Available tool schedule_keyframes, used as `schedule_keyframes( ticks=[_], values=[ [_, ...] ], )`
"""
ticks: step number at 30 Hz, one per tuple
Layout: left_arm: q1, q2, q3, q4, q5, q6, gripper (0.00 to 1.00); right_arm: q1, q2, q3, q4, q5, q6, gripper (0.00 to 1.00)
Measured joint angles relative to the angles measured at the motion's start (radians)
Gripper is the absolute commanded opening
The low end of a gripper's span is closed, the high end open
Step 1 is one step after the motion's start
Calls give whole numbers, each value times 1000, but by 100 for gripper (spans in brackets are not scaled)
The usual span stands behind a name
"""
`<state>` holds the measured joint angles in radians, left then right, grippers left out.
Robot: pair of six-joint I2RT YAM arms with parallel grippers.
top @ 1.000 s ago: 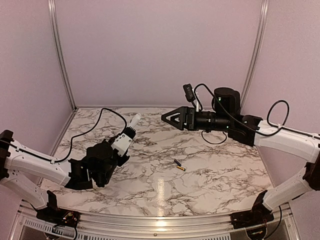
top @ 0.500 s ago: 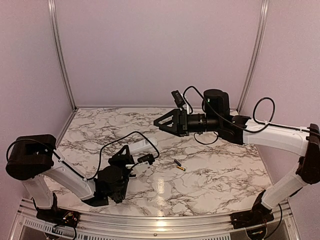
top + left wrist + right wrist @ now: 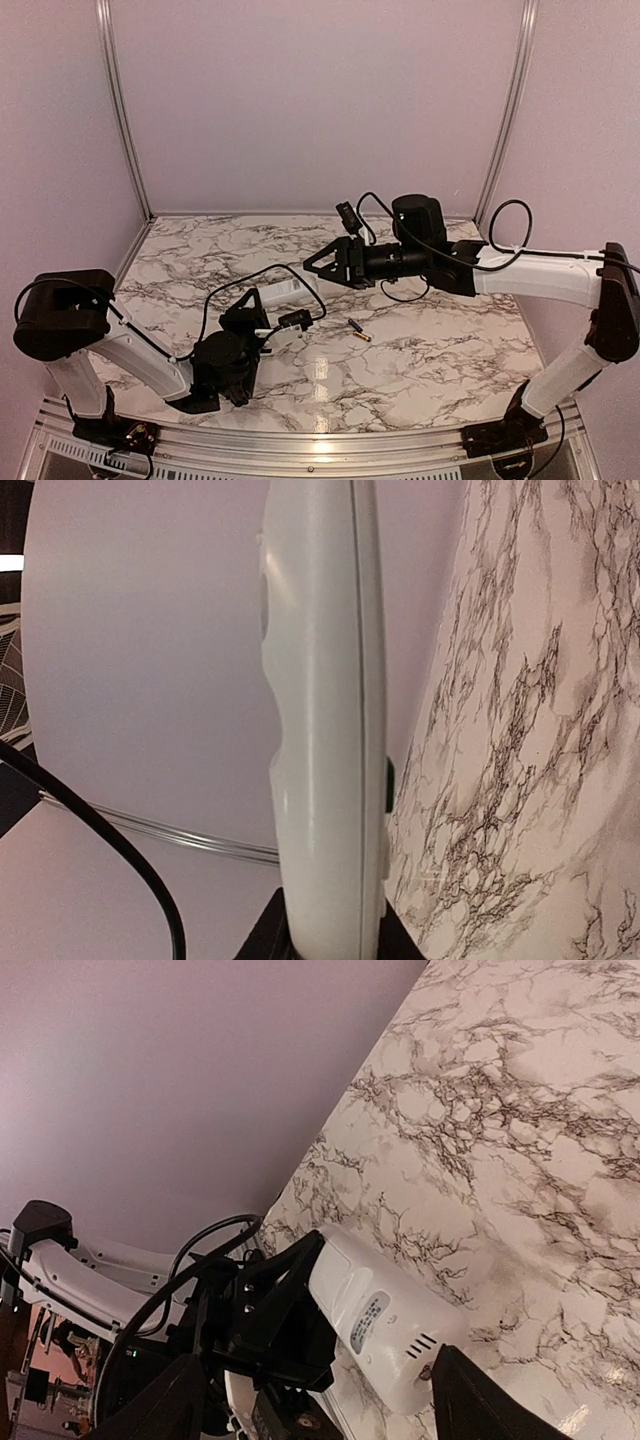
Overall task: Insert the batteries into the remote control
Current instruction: Pass from the left arm to the right
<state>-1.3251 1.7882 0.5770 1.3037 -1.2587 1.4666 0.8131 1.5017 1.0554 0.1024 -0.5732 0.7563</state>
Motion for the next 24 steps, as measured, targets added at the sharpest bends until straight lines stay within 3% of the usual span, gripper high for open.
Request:
schedule_keyframes(
  ticks=[11, 24],
  values=[
    [-9, -24, 0, 2, -8, 19, 4, -6, 102, -35, 134, -51, 84, 75],
    [-10, -38, 0, 2, -6, 23, 4, 5, 177, -48, 307, -130, 206, 51]
  ],
)
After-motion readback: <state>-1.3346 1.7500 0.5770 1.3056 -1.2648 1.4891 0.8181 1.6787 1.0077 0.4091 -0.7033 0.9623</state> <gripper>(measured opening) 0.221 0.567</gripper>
